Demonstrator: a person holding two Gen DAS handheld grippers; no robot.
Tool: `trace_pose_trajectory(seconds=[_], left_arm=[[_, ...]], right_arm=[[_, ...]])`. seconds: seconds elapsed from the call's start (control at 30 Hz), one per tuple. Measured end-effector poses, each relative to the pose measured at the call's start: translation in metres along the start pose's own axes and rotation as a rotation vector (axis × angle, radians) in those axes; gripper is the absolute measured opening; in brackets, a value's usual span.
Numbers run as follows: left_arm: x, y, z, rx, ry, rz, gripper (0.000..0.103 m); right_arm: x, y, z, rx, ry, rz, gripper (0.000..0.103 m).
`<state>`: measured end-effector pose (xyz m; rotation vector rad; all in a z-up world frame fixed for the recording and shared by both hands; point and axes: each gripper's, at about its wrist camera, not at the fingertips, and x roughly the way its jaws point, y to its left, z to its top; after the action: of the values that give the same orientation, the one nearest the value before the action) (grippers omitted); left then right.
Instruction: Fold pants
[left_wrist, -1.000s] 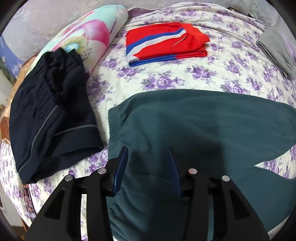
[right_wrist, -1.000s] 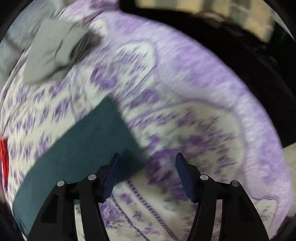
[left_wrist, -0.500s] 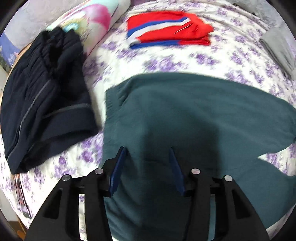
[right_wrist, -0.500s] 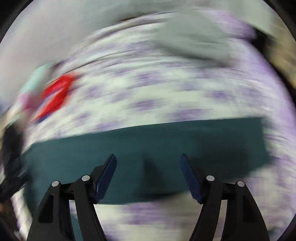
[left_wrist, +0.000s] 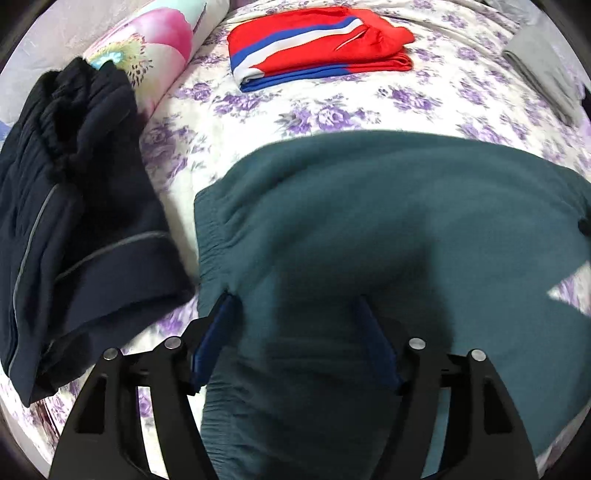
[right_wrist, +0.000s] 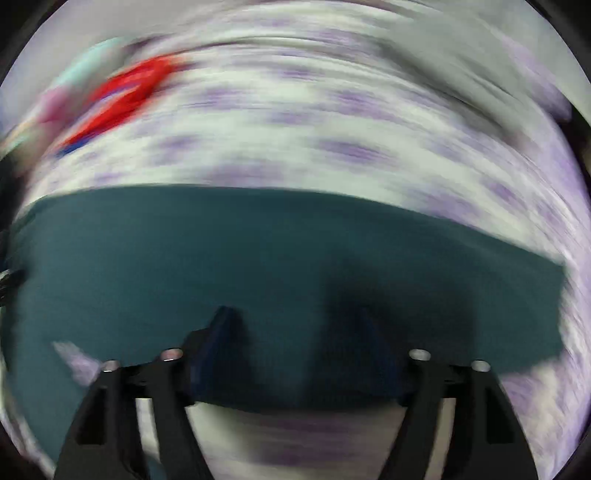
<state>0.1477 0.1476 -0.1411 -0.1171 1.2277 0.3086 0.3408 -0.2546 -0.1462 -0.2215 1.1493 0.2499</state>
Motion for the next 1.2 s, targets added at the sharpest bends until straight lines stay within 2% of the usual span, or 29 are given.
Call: trace_pose_trajectory(seconds=[0.07, 0.13, 0.23, 0.3, 0.37, 0.4, 0.47, 0.5, 0.53, 0.57, 0.6, 0.63, 0.67, 0.7, 0.73, 0.83, 0.9, 1.0, 1.1, 1.2], left_arm=[[-0.016, 0.001, 0.003, 0.0, -0.036, -0.016, 0.066], [-0.033, 0.0, 0.013, 0.016, -0.104, -0.035, 0.072], [-0.036, -0.004, 0.038, 0.063, -0.142, -0.026, 0.077], [-0.023, -0.005, 0.057, 0.102, -0.122, -0.026, 0.077], [-0.004, -0.001, 0.073, 0.093, -0.077, 0.015, 0.076], [0.002, 0.005, 0.077, 0.079, -0.061, 0.006, 0.075], [0.012, 0.016, 0.08, 0.037, -0.045, 0.004, 0.075], [0.017, 0.02, 0.08, 0.028, -0.04, 0.029, 0.074], [0.022, 0.025, 0.079, 0.027, -0.029, 0.06, 0.067], [0.029, 0.03, 0.079, 0.025, -0.005, 0.089, 0.066], [0.029, 0.035, 0.076, 0.016, 0.004, 0.086, 0.065], [0.026, 0.038, 0.075, 0.007, -0.005, 0.064, 0.065], [0.022, 0.039, 0.074, 0.014, -0.019, 0.047, 0.065], [0.018, 0.038, 0.073, 0.034, -0.032, 0.036, 0.065], [0.015, 0.036, 0.073, 0.064, -0.041, 0.03, 0.065], [0.017, 0.03, 0.077, 0.147, -0.034, 0.031, 0.066], [0.023, 0.03, 0.08, 0.173, -0.007, 0.002, 0.066], [0.035, 0.023, 0.081, 0.244, 0.024, -0.02, 0.066], [0.039, 0.023, 0.084, 0.266, 0.042, -0.06, 0.057], [0.041, 0.025, 0.086, 0.258, 0.053, -0.071, 0.057]], right_arm=[[-0.009, -0.025, 0.007, 0.135, -0.03, -0.058, 0.076], [-0.016, -0.011, 0.016, 0.134, -0.079, 0.001, 0.077], [-0.025, 0.053, 0.028, -0.047, -0.123, 0.147, 0.076], [-0.023, 0.096, 0.034, -0.161, -0.115, 0.227, 0.076], [-0.016, 0.147, 0.046, -0.227, -0.094, 0.339, 0.076], [-0.012, 0.163, 0.047, -0.244, -0.081, 0.39, 0.076], [0.004, 0.197, 0.051, -0.283, -0.031, 0.439, 0.076], [0.008, 0.21, 0.047, -0.299, -0.012, 0.413, 0.076], [0.02, 0.215, 0.047, -0.321, 0.012, 0.352, 0.077], [0.029, 0.213, 0.048, -0.349, 0.017, 0.283, 0.077], [0.027, 0.209, 0.049, -0.36, -0.006, 0.282, 0.077], [0.025, 0.204, 0.052, -0.357, -0.013, 0.213, 0.077], [0.021, 0.195, 0.058, -0.343, -0.036, 0.104, 0.079], [0.018, 0.189, 0.062, -0.328, -0.059, 0.064, 0.081], [0.011, 0.18, 0.065, -0.307, -0.085, 0.062, 0.081], [0.009, 0.165, 0.082, -0.317, -0.081, 0.208, 0.081], [0.013, 0.162, 0.083, -0.392, -0.058, 0.216, 0.081], [0.027, 0.169, 0.077, -0.491, -0.01, 0.182, 0.081], [0.032, 0.168, 0.071, -0.493, -0.003, 0.188, 0.081], [0.034, 0.169, 0.075, -0.457, -0.009, 0.201, 0.081]])
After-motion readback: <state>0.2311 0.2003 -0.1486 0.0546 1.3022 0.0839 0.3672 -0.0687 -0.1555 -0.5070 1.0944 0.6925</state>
